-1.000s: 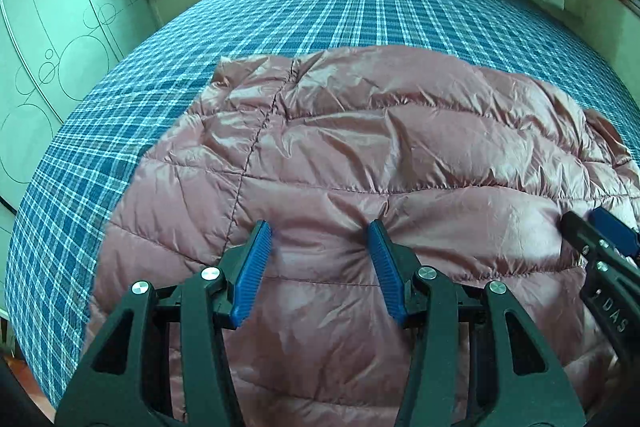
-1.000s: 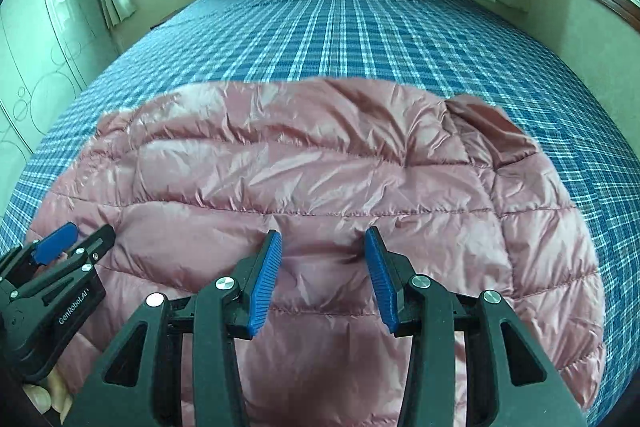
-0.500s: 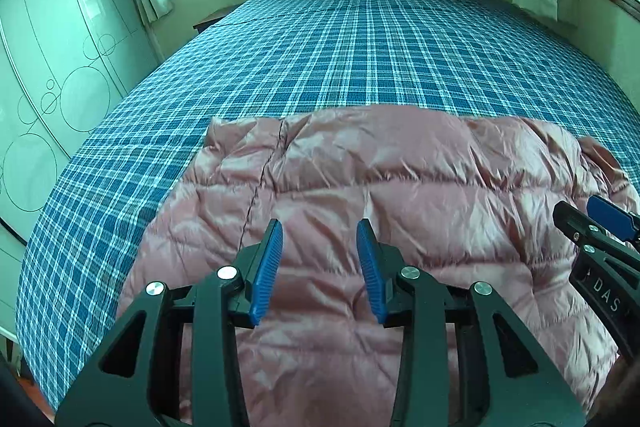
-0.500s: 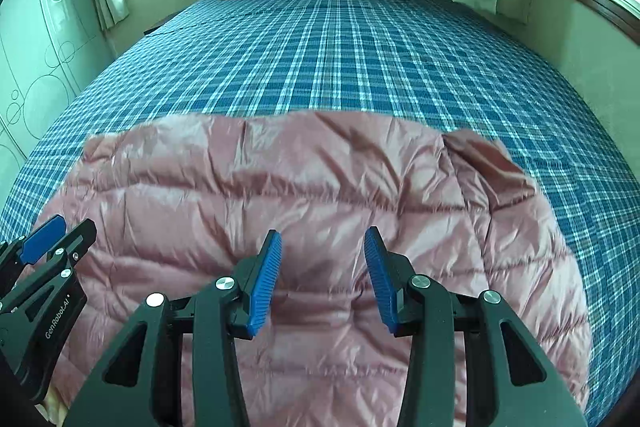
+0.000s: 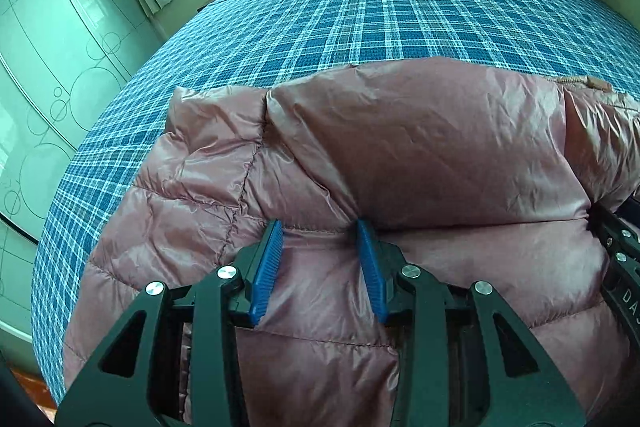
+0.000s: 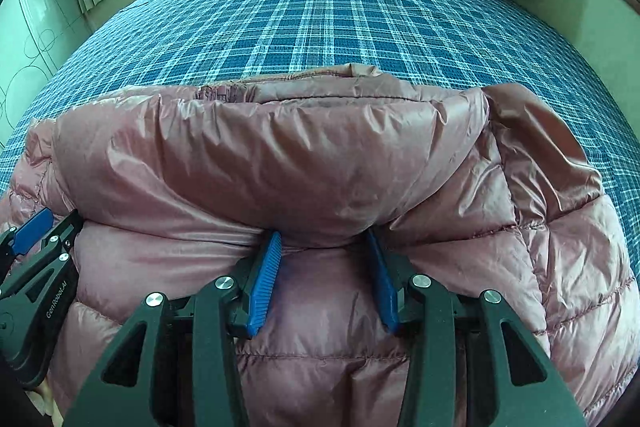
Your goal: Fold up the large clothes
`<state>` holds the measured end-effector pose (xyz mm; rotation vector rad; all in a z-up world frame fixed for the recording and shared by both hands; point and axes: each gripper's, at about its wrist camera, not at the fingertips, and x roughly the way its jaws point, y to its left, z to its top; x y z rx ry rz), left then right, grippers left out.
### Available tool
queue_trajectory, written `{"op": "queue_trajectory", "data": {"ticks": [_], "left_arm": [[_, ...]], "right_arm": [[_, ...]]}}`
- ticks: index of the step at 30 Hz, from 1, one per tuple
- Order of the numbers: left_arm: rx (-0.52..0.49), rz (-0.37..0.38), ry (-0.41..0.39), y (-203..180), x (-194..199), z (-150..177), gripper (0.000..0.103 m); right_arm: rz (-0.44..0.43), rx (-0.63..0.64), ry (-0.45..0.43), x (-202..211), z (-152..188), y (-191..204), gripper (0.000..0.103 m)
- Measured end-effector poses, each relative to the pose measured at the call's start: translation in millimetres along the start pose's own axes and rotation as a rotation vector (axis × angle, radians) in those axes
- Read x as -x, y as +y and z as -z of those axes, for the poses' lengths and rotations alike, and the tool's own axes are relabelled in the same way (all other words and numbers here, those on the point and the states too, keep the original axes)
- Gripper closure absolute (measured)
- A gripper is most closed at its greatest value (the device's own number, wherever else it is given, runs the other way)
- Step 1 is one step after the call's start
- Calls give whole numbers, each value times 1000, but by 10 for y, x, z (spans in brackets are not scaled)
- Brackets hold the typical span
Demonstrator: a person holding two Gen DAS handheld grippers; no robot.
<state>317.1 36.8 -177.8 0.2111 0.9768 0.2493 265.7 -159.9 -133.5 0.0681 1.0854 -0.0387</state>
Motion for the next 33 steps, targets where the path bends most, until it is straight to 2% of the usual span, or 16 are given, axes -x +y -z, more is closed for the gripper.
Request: {"op": "queue_trajectory", "data": {"ticks": [4, 6, 7, 13, 16, 21, 27, 33], "left_arm": [[-1, -5, -25, 116, 222, 42, 63], [13, -9, -53, 260, 387, 97, 55], [30, -8, -63, 364, 471, 139, 51], [167, 42, -50, 1067, 725, 433, 47], [210, 29, -33, 1326, 732, 569, 46], [251, 11, -3, 1553, 664, 736, 45], [249, 13, 9, 1533, 581, 752, 45], [266, 17, 24, 1564, 511, 790, 45]], "right_arm": [[14, 3, -18, 193, 21, -4, 59], [3, -1, -55, 418, 61, 6, 59], [0, 3, -74, 541, 93, 21, 59], [-36, 33, -139, 981, 398, 133, 58], [-44, 41, -127, 961, 489, 239, 54], [-4, 60, -88, 663, 534, 396, 53], [17, 66, -66, 478, 532, 415, 53], [35, 79, -85, 455, 551, 429, 53]]}}
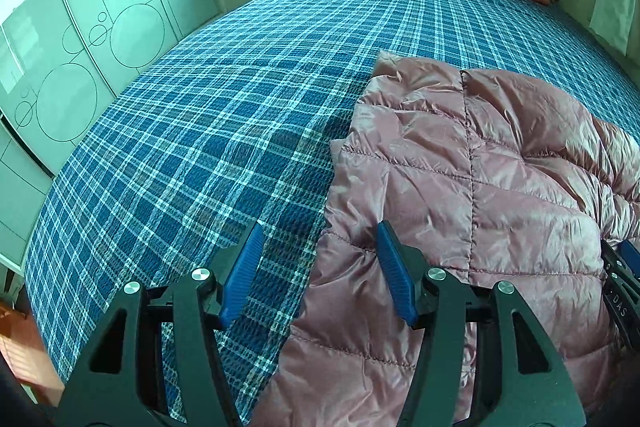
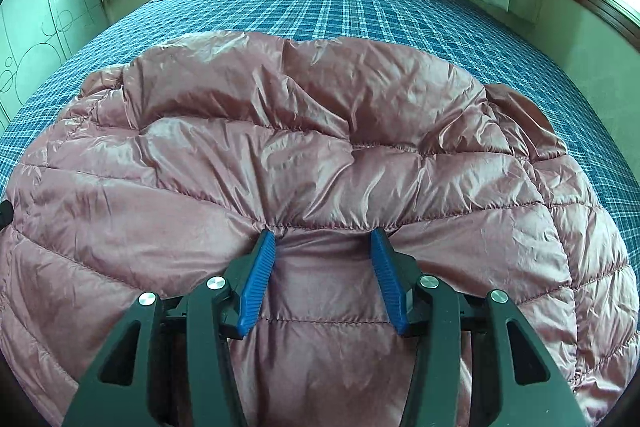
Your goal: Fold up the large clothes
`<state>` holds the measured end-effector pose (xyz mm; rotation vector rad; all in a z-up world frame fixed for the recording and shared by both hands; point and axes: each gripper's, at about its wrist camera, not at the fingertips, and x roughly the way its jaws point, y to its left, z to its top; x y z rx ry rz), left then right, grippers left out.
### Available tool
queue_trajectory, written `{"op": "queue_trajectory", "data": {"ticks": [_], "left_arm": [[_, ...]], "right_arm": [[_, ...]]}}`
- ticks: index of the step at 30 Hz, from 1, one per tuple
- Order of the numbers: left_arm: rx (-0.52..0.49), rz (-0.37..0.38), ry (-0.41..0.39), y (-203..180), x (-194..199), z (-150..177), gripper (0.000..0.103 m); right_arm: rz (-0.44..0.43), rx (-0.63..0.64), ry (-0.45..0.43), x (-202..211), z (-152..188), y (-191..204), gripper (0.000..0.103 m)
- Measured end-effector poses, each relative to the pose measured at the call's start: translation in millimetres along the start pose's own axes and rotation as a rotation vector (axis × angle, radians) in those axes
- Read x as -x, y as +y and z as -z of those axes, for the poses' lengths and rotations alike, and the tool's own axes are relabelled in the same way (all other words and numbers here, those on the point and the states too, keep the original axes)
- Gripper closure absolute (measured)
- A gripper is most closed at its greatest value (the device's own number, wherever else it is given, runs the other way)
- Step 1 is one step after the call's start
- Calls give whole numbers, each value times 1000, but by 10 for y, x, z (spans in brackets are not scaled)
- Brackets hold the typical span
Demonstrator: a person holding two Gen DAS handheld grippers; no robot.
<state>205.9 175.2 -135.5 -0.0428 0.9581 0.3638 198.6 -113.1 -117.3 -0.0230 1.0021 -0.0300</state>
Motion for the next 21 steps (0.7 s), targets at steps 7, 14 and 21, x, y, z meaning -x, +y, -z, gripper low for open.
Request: {"op": "queue_trajectory", "data": {"ticks": [7, 14, 21], "left_arm": [[48, 9, 23, 90, 48, 55, 42], [109, 43, 75, 138, 8, 66, 41], [225, 137, 125, 275, -57, 82, 41]], "right_arm": [[-3, -7, -12, 8, 71, 18, 53], [-9, -13, -19, 31, 114, 11, 53], [-15, -17, -23, 46, 121, -8, 53]]}}
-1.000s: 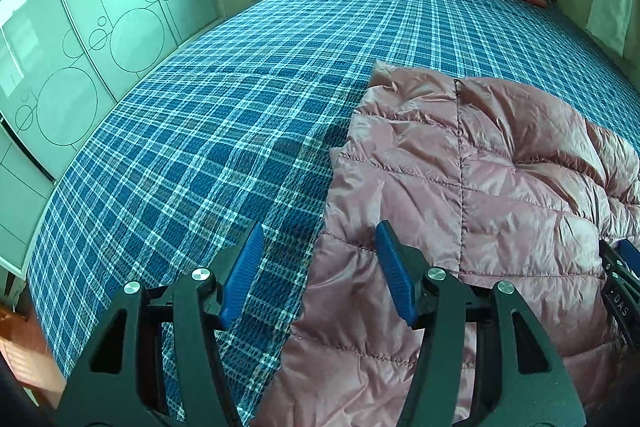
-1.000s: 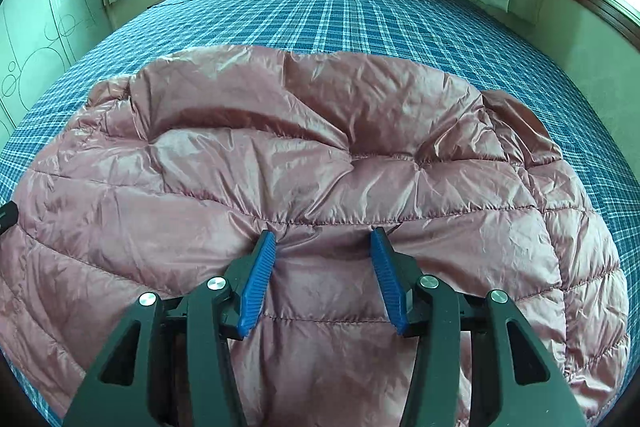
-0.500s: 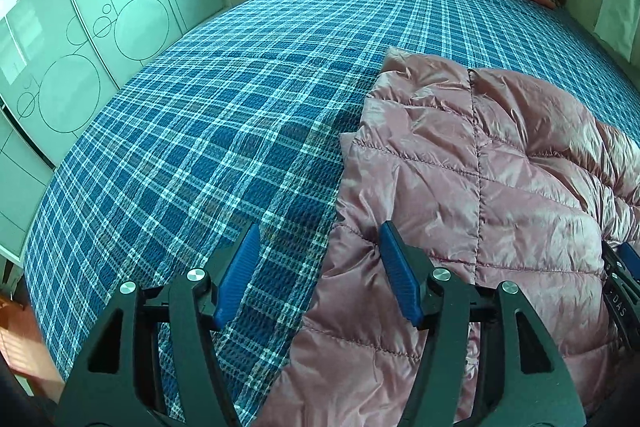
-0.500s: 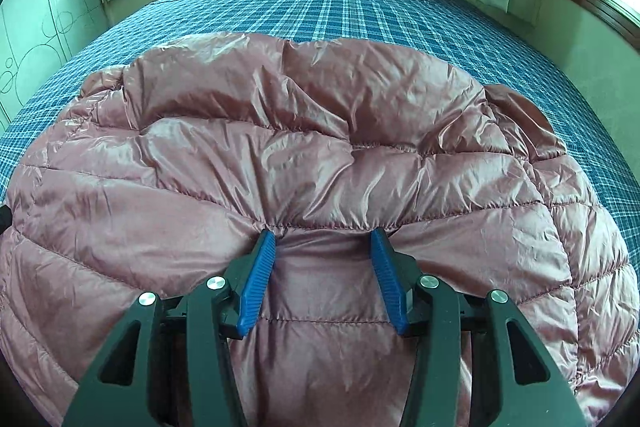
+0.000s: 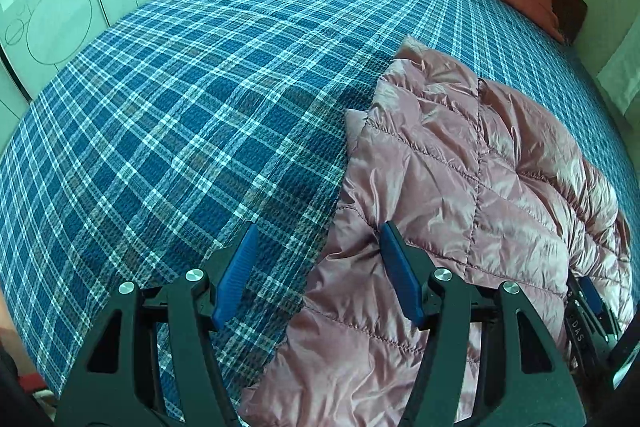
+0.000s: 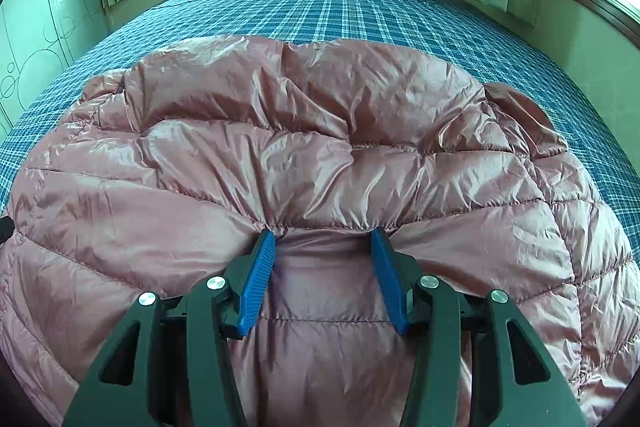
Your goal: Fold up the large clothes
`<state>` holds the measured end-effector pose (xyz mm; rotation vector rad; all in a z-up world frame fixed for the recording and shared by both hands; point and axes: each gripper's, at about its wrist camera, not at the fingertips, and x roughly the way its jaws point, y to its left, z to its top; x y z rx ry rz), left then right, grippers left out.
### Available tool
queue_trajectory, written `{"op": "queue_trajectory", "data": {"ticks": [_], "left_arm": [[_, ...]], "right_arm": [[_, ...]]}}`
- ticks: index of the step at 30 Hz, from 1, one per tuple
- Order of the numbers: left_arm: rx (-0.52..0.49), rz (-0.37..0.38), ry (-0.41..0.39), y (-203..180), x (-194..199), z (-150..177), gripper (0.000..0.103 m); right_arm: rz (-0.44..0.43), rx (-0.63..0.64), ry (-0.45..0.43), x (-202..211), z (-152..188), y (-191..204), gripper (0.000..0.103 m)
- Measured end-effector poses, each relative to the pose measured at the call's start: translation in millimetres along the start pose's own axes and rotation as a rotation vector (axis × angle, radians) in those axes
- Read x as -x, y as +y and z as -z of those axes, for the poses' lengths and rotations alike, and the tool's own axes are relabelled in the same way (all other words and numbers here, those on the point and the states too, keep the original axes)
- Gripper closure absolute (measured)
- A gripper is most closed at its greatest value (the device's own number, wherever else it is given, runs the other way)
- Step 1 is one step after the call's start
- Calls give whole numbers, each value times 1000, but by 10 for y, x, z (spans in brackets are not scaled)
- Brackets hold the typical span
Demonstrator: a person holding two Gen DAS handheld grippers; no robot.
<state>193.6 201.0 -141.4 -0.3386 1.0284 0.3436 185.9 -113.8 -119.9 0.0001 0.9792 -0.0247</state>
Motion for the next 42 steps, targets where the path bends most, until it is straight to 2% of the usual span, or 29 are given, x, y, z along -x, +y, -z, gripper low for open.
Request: {"op": "queue_trajectory", "data": {"ticks": [8, 13, 16, 19, 24, 30, 37, 40, 42], "left_arm": [[67, 32, 12, 49, 7, 41, 41], [165, 133, 27, 134, 4, 56, 41], [175, 165, 52, 119, -57, 58, 41], [229, 216, 82, 153, -150, 83, 41], [289, 259, 75, 163, -247, 108, 39], [298, 241, 20, 263, -279, 62, 36], [281, 326, 59, 227, -359, 51, 35], [226, 343, 69, 107, -377, 34, 35], [229, 346, 70, 98, -409, 30, 35]], "right_arm": [[-3, -1, -2, 4, 3, -14, 53], [-3, -1, -2, 4, 4, -15, 53], [-3, -1, -2, 2, 3, -13, 53], [-3, -1, -2, 2, 4, -14, 53], [-1, 1, -4, 10, 1, -15, 53], [-1, 0, -4, 9, 3, -15, 53], [0, 1, -6, 16, 1, -7, 53], [2, 2, -6, 17, 4, -3, 53], [1, 2, -6, 16, 4, -7, 53]]}}
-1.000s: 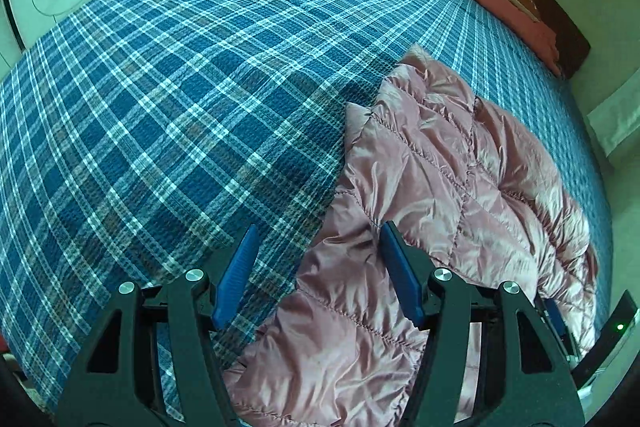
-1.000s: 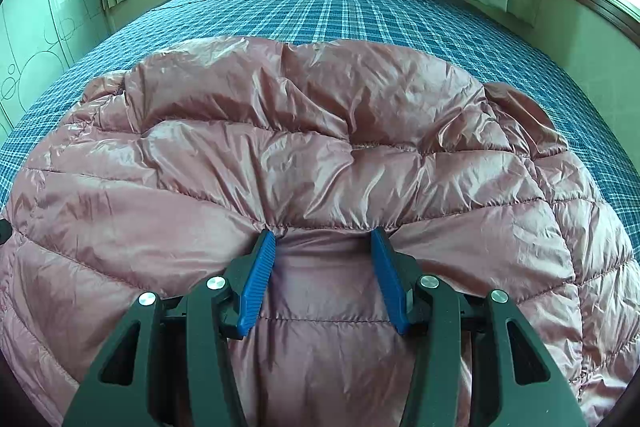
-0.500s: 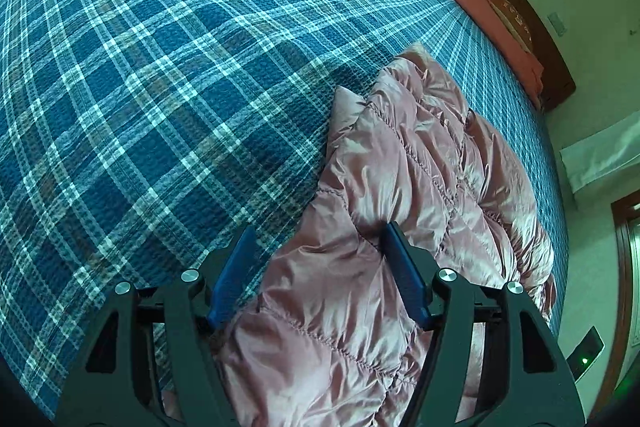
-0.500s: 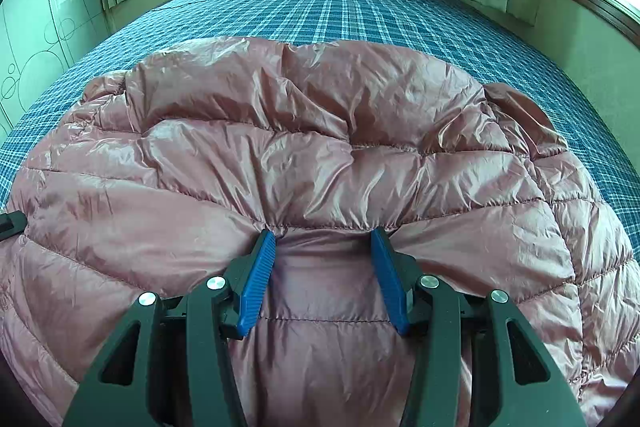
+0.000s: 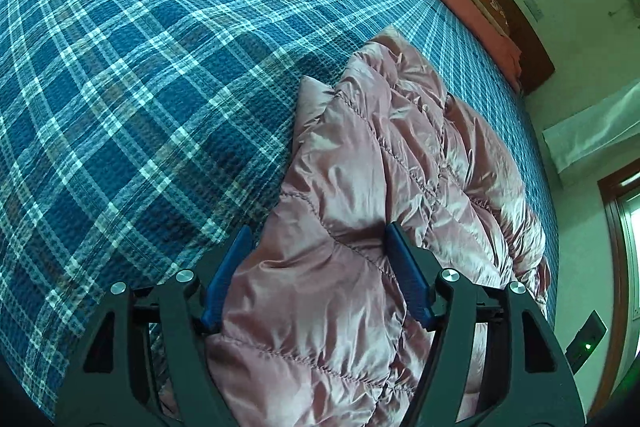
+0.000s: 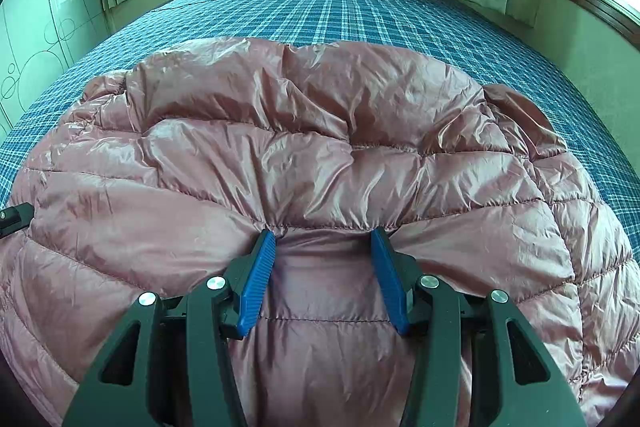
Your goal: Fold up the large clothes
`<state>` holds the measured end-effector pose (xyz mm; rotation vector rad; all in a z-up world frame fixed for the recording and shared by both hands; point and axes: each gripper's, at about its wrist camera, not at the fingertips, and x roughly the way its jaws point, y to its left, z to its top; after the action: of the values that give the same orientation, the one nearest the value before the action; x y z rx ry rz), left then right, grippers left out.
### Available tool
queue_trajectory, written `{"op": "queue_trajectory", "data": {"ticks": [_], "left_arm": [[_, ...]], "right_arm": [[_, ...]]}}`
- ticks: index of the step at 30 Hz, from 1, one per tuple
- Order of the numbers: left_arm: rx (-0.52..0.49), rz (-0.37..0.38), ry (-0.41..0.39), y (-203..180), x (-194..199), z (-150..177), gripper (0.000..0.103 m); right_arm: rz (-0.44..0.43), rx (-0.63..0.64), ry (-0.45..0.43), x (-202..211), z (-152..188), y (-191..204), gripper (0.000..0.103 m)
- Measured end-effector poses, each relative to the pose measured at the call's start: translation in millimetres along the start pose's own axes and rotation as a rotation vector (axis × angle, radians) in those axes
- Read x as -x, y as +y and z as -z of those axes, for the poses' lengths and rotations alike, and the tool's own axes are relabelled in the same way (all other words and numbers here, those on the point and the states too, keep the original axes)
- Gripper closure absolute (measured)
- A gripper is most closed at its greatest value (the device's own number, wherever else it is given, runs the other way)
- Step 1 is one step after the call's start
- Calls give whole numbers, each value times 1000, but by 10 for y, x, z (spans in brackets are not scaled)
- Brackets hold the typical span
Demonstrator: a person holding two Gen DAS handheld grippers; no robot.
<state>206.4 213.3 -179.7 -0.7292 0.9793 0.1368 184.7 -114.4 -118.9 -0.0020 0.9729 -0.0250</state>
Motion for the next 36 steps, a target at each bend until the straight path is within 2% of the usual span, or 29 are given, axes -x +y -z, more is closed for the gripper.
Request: {"op": "queue_trajectory", "data": {"ticks": [4, 5, 10, 13, 17, 19, 23, 26, 29, 36], "left_arm": [[4, 3, -3, -2, -27, -10, 38], [-8, 3, -7, -14, -29, 2, 44], [-3, 50, -8, -1, -31, 26, 60], [-7, 55, -8, 18, -23, 28, 59], [-2, 96, 6, 43, -83, 12, 43], [-24, 87, 5, 2, -87, 16, 44], [-49, 126, 10, -12, -79, 33, 72], [-57, 152, -1, -27, -10, 29, 84], [-97, 138, -34, -138, 106, 37, 89], [-143, 148, -92, -390, 430, 39, 91]], "right_arm": [[2, 2, -1, 6, 0, 4, 53], [2, 2, -2, 6, 1, 5, 53], [5, 2, -4, 14, -6, 14, 53], [8, 3, -6, 16, -9, 19, 53], [11, 3, -8, 17, -4, 40, 53], [17, 6, -9, 14, 2, 69, 53], [30, 13, -13, 11, 0, 102, 53], [35, 17, -14, 9, -1, 115, 53], [50, 28, -15, 3, -14, 137, 53], [80, 40, -25, 130, -49, 138, 49]]}}
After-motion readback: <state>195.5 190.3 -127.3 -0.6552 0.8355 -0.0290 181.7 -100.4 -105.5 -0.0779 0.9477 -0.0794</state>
